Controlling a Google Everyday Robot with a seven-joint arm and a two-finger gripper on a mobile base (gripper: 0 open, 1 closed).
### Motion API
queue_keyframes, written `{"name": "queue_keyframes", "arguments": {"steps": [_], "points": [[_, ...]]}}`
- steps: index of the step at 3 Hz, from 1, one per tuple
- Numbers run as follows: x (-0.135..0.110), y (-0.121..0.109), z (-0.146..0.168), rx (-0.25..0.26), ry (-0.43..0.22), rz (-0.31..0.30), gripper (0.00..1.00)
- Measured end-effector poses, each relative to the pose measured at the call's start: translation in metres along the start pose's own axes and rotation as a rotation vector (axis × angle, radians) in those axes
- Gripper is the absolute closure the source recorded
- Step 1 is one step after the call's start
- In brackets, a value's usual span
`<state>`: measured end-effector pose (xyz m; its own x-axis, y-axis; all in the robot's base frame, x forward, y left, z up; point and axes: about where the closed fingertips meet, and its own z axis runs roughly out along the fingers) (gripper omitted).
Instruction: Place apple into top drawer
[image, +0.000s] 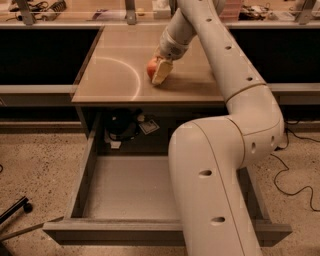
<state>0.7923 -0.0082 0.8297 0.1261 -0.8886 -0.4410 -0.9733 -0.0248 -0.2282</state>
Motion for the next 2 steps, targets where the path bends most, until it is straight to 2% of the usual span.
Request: {"name": "queue_keyframes", "arguments": {"steps": [1, 2], "points": [[-0.004, -0.001, -0.005, 0.017, -0.022, -0.013, 0.88], [-0.010, 0.008, -0.028, 0.051, -0.089, -0.046, 1.00]]}}
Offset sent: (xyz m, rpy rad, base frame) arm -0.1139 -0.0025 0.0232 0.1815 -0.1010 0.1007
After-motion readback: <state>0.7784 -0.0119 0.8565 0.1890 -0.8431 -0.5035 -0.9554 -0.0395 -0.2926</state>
